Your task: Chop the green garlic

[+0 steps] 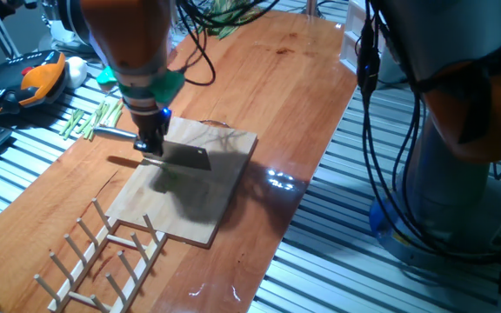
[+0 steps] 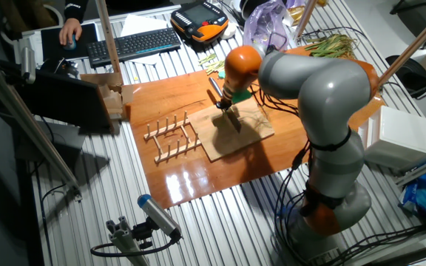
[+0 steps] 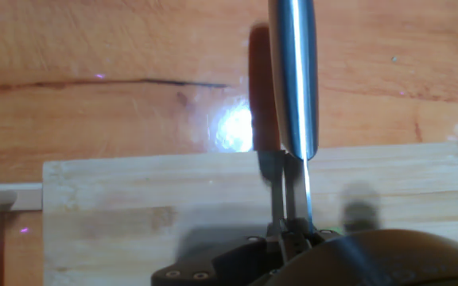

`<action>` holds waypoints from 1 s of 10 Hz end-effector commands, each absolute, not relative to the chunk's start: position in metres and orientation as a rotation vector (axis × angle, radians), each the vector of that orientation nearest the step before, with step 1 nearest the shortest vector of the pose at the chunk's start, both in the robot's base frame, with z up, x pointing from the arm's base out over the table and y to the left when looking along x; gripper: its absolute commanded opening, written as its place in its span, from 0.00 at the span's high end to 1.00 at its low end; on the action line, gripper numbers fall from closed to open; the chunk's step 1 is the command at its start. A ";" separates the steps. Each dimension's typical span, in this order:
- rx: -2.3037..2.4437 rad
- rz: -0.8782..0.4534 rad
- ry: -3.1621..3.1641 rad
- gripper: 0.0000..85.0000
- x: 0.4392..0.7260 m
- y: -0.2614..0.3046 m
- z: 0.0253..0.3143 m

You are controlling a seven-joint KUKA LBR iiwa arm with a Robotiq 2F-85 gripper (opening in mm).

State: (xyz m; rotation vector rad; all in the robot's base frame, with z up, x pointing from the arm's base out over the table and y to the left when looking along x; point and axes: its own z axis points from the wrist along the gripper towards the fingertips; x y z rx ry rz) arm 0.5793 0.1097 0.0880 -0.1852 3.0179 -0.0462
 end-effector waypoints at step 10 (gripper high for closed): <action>-0.242 -0.037 2.973 1.00 0.564 0.100 0.077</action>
